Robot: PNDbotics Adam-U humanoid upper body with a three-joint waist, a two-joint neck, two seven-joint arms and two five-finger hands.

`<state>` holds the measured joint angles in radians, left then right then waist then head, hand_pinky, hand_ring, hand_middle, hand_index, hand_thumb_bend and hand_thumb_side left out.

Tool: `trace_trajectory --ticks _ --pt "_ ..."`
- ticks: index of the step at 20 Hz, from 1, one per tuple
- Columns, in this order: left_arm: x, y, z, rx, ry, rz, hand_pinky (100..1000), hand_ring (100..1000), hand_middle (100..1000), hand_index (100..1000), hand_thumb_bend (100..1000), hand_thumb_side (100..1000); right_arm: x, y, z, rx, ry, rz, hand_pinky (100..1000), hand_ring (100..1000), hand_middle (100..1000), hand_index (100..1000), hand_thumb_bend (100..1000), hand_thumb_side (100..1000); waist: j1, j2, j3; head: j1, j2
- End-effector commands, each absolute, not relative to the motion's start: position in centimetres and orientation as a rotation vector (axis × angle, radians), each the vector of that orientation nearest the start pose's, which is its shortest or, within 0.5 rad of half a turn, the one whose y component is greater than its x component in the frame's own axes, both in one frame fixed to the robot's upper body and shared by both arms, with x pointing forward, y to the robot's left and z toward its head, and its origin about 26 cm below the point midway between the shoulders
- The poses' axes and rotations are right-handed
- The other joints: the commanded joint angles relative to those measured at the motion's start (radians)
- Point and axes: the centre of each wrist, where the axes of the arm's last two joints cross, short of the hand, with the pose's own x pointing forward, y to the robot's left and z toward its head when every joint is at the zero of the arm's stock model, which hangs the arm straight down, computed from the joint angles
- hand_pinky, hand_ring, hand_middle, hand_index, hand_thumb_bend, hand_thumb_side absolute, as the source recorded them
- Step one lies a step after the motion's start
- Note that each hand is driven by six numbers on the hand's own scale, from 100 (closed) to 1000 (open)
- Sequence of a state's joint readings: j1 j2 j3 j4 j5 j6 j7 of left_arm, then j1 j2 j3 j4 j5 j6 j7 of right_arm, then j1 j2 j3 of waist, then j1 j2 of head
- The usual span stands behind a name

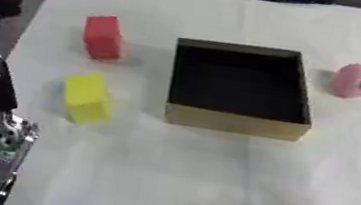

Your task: Pick up objects on the table and place them in the box.

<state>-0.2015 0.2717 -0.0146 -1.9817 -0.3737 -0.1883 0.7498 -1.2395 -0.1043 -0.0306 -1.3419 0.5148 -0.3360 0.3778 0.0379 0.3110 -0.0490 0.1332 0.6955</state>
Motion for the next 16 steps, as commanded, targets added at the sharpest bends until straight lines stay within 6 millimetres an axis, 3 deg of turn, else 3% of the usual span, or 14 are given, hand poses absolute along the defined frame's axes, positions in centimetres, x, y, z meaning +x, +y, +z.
trace_trajectory --ticks 1,8,16 --pt "29.0 25.8 16.9 0.815 -2.504 0.298 627 618 561 815 199 1000 43.1 -9.1 38.6 0.495 2.894 -1.561 937 962 876 893 100 866 0.003 -0.027 0.004 -0.004 0.014" --pt "29.0 25.6 16.9 0.798 -2.502 0.293 627 617 561 814 197 1000 46.5 -5.7 36.7 0.665 2.690 -1.821 929 966 897 898 100 937 0.007 -0.034 0.010 -0.011 0.013" --pt "29.0 25.5 16.9 0.794 -2.500 0.292 627 616 561 811 196 1000 47.8 -6.1 35.6 0.817 2.648 -1.860 935 970 901 906 100 964 0.008 -0.031 0.007 -0.010 0.005"
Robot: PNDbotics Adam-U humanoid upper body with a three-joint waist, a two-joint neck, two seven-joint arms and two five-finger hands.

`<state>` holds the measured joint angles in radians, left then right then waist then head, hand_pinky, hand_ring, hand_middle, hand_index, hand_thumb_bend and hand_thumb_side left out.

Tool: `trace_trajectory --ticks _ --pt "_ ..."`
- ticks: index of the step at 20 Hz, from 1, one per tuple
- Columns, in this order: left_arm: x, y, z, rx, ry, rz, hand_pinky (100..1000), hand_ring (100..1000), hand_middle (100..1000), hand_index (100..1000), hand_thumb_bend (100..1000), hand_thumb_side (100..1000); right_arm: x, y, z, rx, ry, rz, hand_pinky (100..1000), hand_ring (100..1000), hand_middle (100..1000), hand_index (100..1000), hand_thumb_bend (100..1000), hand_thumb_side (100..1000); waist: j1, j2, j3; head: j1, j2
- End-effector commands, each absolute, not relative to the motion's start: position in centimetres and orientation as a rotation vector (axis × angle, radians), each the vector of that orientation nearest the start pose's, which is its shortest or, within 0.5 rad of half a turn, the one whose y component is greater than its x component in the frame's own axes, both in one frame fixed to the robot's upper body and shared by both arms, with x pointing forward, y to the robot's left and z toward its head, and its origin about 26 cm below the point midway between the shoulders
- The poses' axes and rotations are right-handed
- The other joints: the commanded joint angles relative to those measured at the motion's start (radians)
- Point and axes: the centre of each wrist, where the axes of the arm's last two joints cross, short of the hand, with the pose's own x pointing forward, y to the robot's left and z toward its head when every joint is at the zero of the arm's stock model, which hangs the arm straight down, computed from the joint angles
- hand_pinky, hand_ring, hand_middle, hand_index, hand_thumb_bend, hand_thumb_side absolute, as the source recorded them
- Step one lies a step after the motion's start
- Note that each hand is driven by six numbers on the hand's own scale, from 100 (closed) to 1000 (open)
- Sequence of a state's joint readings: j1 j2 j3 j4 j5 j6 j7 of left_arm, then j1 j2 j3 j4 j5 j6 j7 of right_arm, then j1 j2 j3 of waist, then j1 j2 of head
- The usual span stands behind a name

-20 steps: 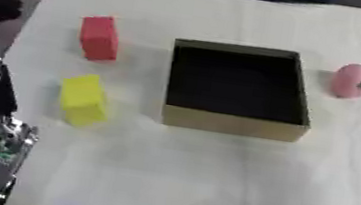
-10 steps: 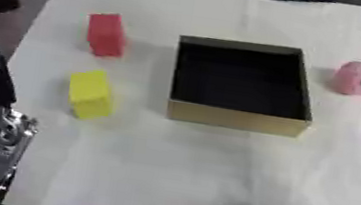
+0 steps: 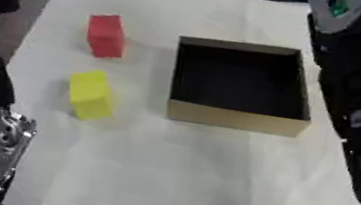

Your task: Pick up objects on the table and place them in the box.

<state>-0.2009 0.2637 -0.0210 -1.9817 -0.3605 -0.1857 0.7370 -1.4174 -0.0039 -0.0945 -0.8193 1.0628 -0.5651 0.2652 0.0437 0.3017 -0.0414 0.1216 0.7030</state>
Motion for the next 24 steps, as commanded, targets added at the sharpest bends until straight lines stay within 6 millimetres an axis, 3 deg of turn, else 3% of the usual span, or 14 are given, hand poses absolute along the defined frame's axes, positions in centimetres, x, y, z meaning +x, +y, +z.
trace_trajectory --ticks 1,10,13,18,21,24 --pt "29.0 25.5 16.9 0.794 -2.500 0.292 628 616 561 811 197 1000 47.9 -6.3 35.6 0.830 2.646 -1.860 935 970 903 906 100 969 0.003 -0.022 -0.002 0.002 -0.002" --pt "28.9 25.7 16.8 0.802 -2.495 0.286 628 615 561 809 196 1000 48.7 -9.3 36.2 0.992 2.526 -2.035 947 989 929 926 100 1000 0.001 -0.026 -0.011 0.008 -0.005" --pt "28.9 25.7 16.8 0.805 -2.493 0.286 628 615 562 808 196 1000 48.8 -10.8 37.0 1.033 2.476 -2.118 950 992 926 925 214 1000 -0.001 -0.026 -0.016 0.011 -0.004" --pt "28.9 25.8 16.7 0.817 -2.489 0.285 628 615 562 808 196 1000 48.9 -14.2 37.8 1.087 2.432 -2.230 951 992 922 930 294 1000 -0.003 -0.027 -0.024 0.019 -0.003" --pt "28.9 26.0 16.7 0.827 -2.488 0.285 628 615 562 807 195 1000 49.0 -16.4 37.8 1.106 2.405 -2.278 949 991 912 937 352 961 -0.005 -0.027 -0.029 0.025 -0.002" --pt "28.8 26.0 16.7 0.836 -2.484 0.286 628 615 562 807 196 1000 49.2 -18.7 37.3 1.119 2.386 -2.318 949 990 908 937 397 981 -0.007 -0.027 -0.036 0.032 -0.002"
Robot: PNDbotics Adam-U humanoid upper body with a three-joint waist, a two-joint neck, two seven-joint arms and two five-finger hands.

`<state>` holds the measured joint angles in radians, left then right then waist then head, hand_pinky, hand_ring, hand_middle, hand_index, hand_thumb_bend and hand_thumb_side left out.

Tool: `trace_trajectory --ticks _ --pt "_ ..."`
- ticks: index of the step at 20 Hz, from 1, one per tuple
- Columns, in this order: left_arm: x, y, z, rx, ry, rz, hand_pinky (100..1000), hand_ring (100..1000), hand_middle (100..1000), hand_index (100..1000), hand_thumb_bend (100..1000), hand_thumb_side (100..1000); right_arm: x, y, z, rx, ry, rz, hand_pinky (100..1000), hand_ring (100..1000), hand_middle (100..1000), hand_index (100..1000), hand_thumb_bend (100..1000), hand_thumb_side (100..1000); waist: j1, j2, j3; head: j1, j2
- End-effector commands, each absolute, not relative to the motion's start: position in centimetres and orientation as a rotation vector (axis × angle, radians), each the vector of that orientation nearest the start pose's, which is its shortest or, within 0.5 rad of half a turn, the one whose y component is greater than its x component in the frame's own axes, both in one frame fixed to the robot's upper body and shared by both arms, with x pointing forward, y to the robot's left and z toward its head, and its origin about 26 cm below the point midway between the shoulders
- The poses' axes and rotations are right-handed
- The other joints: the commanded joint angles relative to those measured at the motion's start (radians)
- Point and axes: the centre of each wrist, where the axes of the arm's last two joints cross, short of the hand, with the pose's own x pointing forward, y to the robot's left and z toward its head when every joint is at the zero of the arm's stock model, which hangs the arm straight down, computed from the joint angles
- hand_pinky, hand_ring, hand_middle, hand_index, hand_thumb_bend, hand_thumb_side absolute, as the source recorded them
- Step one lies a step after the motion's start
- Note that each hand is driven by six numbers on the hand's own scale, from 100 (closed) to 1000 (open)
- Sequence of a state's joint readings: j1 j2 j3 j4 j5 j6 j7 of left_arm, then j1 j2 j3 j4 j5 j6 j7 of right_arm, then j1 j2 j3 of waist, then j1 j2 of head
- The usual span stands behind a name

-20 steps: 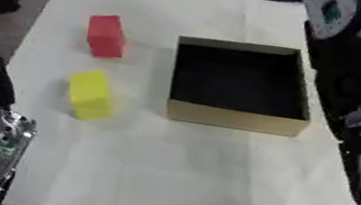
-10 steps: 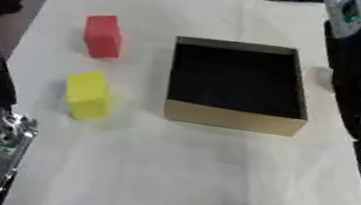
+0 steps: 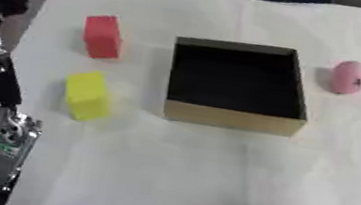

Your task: Pick up objects on the table and place them in the box.

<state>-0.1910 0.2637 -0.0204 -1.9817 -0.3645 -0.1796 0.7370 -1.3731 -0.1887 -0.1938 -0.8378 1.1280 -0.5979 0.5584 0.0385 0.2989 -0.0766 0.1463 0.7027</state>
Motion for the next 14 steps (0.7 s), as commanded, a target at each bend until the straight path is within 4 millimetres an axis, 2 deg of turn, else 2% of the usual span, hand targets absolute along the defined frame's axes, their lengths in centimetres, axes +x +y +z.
trace_trajectory --ticks 1,5,10,14 --pt "28.8 26.1 16.6 0.838 -2.484 0.286 628 615 562 807 196 1000 49.2 -19.3 37.2 1.120 2.385 -2.325 949 990 907 937 402 976 -0.002 -0.025 -0.002 0.008 -0.002" --pt "28.8 26.2 16.6 0.847 -2.481 0.287 629 615 562 807 195 1000 49.1 -21.5 36.6 1.130 2.382 -2.340 947 989 908 939 432 944 -0.001 -0.025 -0.006 0.016 -0.003" --pt "28.8 26.2 16.5 0.852 -2.478 0.288 628 615 562 806 195 1000 48.9 -23.4 36.1 1.147 2.339 -2.369 944 989 892 956 543 832 -0.002 -0.025 -0.011 0.023 -0.004" --pt "28.8 26.2 16.5 0.856 -2.477 0.288 628 615 562 806 195 1000 48.7 -24.5 35.8 1.164 2.307 -2.393 946 992 900 948 574 800 -0.002 -0.025 -0.015 0.027 -0.005"
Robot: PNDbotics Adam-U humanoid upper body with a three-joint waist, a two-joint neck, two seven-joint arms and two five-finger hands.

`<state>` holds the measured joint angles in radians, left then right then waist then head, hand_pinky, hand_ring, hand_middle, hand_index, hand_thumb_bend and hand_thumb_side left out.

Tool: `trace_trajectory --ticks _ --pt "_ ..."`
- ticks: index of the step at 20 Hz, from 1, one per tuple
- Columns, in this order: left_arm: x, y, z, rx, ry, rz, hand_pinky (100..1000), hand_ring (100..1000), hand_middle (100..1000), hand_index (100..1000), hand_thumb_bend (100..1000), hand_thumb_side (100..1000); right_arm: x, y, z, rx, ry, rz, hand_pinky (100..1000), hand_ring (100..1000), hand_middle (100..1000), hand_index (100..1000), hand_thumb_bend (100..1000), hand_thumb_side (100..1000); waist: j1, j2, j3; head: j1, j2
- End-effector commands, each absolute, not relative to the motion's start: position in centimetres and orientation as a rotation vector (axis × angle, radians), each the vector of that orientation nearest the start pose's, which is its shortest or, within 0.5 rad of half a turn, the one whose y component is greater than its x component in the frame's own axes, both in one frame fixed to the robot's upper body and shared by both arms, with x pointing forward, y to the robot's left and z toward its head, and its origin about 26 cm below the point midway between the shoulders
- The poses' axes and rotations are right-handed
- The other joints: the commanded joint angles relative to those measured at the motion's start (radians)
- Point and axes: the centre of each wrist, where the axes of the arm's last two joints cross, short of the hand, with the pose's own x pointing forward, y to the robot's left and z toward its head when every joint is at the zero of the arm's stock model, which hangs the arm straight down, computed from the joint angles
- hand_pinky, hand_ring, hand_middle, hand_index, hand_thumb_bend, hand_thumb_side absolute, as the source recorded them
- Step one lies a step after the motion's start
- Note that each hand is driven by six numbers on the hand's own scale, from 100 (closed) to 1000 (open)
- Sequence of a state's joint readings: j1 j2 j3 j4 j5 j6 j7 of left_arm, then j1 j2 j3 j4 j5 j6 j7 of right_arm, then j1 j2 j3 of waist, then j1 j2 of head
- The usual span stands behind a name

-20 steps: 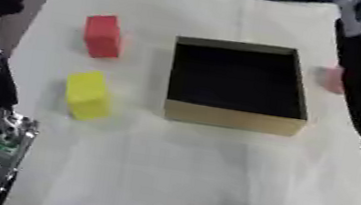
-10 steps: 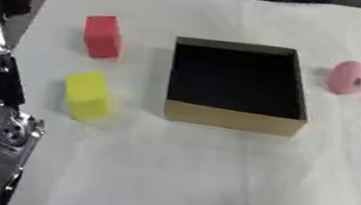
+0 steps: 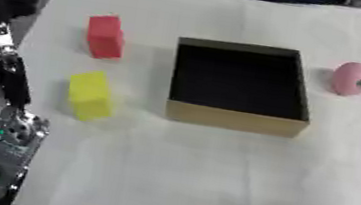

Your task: Pick up objects on the table and place them in the box.

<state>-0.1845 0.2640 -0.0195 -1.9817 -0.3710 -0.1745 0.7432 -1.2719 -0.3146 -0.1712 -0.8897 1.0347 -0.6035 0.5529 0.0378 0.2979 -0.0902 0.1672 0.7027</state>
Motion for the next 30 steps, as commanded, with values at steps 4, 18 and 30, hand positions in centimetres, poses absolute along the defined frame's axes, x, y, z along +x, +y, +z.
trace_trajectory --ticks 4,18,30 --pt "28.8 26.2 16.5 0.859 -2.476 0.287 628 615 562 806 194 1000 48.5 -25.4 35.4 1.164 2.265 -2.434 949 998 911 953 615 818 -0.003 -0.023 -0.006 0.010 -0.008" --pt "28.8 26.3 16.5 0.868 -2.478 0.288 627 615 563 804 194 1000 48.2 -28.6 33.7 1.263 2.044 -2.665 972 1000 949 989 757 884 -0.007 -0.019 -0.012 0.023 -0.014" --pt "28.8 26.3 16.6 0.869 -2.480 0.287 626 616 563 804 194 1000 47.7 -31.2 31.4 1.213 2.000 -2.793 979 1000 948 1000 739 824 -0.011 -0.023 -0.006 0.027 -0.020"
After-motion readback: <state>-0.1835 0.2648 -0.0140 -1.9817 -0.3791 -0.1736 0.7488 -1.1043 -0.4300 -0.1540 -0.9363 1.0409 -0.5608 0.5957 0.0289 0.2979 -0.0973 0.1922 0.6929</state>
